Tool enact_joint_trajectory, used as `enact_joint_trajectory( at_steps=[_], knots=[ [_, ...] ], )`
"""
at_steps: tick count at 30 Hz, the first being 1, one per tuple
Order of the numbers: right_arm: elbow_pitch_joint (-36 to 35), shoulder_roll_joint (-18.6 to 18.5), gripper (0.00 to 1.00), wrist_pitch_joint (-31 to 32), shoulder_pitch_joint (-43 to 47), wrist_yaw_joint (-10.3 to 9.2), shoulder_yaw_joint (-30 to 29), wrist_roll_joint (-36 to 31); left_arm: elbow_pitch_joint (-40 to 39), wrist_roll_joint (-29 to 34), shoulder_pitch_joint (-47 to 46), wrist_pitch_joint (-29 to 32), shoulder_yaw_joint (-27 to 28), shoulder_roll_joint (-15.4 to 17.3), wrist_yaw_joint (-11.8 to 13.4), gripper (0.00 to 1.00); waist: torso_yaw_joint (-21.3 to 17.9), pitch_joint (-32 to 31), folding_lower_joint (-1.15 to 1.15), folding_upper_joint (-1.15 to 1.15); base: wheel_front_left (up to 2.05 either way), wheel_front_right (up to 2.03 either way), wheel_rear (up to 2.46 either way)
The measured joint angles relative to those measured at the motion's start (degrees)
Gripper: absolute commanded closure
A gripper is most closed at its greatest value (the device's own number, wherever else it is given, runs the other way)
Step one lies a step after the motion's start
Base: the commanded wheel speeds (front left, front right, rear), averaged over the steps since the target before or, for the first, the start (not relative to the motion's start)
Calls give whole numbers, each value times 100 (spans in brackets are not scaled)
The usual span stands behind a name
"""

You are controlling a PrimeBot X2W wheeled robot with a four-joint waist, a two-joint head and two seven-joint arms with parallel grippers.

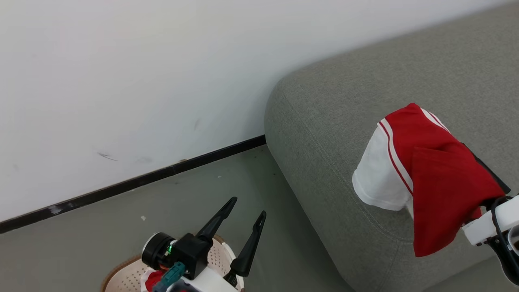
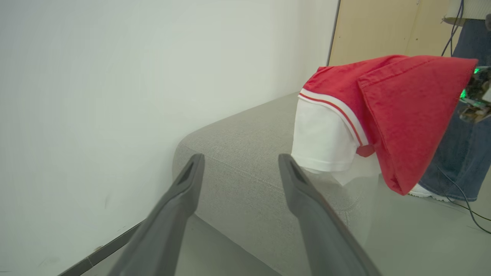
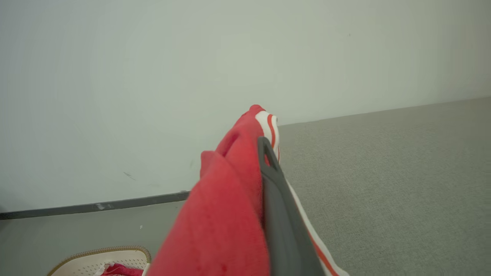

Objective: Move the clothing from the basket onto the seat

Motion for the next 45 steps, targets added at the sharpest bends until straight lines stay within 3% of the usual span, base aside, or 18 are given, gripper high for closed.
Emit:
enact_joint_trajectory(
  at_steps=[7, 16, 29, 45],
  knots=[
    [179, 120, 100, 214, -271, 0, -214, 4, -176, 152, 0, -47, -92, 0, 114, 0, -24, 250, 0, 0, 0, 0, 0],
    [502, 183, 100, 482, -1556, 0, -320, -99, -365, 413, -8, -41, -145, 59, 175, 0, 112, 608, 0, 0, 0, 0, 0],
    [1572, 170, 100, 704, -3148, 0, -943, -303, -861, 717, -529, 167, -154, 102, 270, 0, 387, 1277, 0, 0, 0, 0, 0],
    [3000, -622, 100, 474, -3505, 1, -1991, -816, -1221, 1048, -1259, 422, -446, 83, 215, 0, 822, 2183, 0, 0, 0, 0, 0]
  ],
)
